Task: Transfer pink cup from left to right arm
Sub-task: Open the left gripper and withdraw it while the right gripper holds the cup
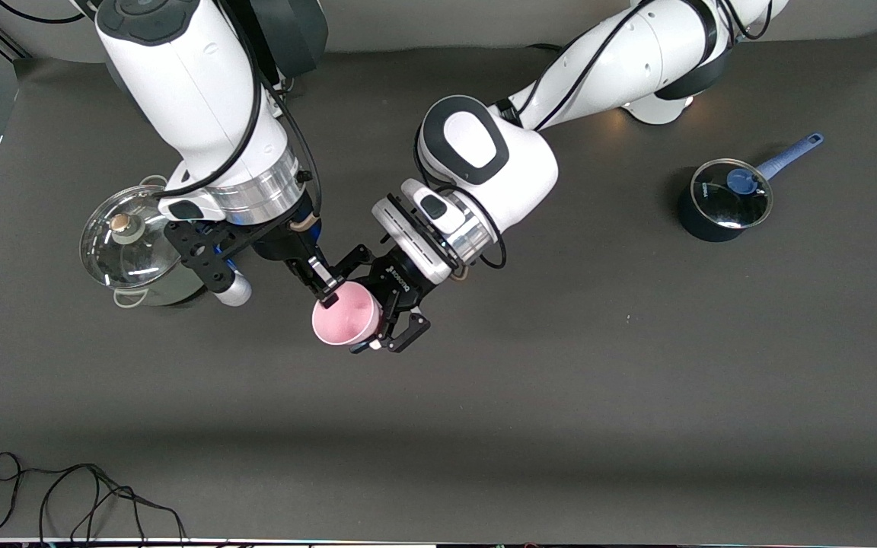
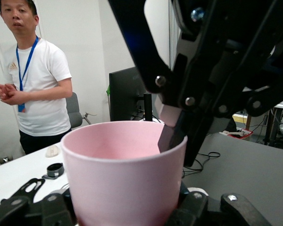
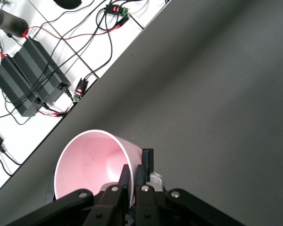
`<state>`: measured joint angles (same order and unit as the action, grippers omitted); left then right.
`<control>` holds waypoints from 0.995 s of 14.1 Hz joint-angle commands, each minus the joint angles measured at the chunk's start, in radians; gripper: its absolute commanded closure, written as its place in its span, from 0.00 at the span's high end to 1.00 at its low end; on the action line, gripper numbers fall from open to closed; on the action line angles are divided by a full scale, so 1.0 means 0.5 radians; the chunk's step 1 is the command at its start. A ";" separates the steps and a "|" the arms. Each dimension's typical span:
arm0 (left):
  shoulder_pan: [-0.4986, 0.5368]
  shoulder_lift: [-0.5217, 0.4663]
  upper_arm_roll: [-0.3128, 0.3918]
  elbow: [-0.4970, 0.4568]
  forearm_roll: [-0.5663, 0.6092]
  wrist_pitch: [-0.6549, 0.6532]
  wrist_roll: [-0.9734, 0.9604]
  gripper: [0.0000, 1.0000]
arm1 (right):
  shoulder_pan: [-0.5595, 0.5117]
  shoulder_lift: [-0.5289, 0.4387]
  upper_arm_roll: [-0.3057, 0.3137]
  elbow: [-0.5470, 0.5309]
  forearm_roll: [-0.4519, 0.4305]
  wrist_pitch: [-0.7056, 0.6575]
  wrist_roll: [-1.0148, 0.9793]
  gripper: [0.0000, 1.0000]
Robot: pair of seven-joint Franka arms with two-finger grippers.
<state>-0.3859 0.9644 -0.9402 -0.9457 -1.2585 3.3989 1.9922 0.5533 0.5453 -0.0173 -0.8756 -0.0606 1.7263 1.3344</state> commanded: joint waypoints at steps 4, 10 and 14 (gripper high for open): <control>-0.060 -0.036 0.147 0.032 0.044 0.041 -0.054 1.00 | -0.017 -0.004 -0.021 0.052 -0.051 -0.069 -0.061 0.00; -0.044 -0.057 0.205 0.023 0.084 0.035 -0.048 1.00 | -0.067 -0.038 -0.024 0.055 -0.051 -0.078 -0.104 0.00; -0.005 -0.060 0.315 -0.008 0.136 -0.002 -0.042 1.00 | -0.100 -0.069 -0.018 0.055 -0.051 -0.066 -0.107 0.00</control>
<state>-0.3990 0.9495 -0.8291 -0.9449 -1.2069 3.3994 1.9877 0.5102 0.5301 -0.0306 -0.8443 -0.0655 1.7182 1.3054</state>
